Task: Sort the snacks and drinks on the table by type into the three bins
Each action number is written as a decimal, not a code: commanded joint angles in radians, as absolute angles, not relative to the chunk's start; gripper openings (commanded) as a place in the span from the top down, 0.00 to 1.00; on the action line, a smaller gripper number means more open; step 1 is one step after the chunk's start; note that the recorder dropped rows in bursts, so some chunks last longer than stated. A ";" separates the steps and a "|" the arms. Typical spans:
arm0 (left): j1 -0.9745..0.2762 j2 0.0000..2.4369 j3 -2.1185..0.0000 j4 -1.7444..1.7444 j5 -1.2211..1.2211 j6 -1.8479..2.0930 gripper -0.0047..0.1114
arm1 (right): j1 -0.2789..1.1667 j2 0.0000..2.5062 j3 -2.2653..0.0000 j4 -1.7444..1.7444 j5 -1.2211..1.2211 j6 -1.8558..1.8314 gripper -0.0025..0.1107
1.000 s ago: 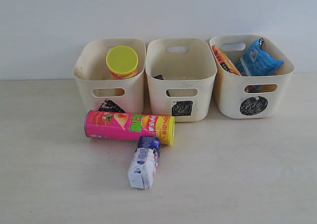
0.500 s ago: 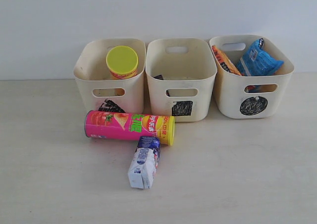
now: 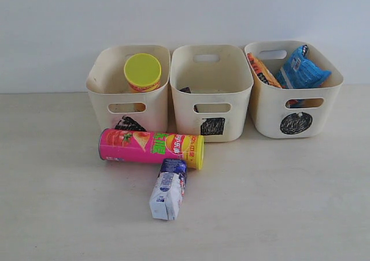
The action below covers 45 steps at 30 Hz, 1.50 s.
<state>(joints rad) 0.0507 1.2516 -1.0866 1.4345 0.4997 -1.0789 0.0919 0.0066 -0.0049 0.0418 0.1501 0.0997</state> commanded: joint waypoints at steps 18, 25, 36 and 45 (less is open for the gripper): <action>-0.350 1.478 -1.424 0.220 1.004 0.062 0.93 | 0.089 0.000 0.000 0.039 0.148 -0.066 0.98; -0.534 1.549 -1.424 0.170 1.190 0.062 0.93 | 0.089 0.000 0.000 0.041 0.162 -0.052 0.98; -0.648 1.725 -1.424 -0.199 1.156 0.194 0.93 | 0.089 0.000 0.000 0.041 0.162 -0.052 0.98; -0.648 1.879 -1.425 -0.282 1.127 0.196 0.77 | 0.089 0.000 0.000 0.041 0.162 -0.052 0.98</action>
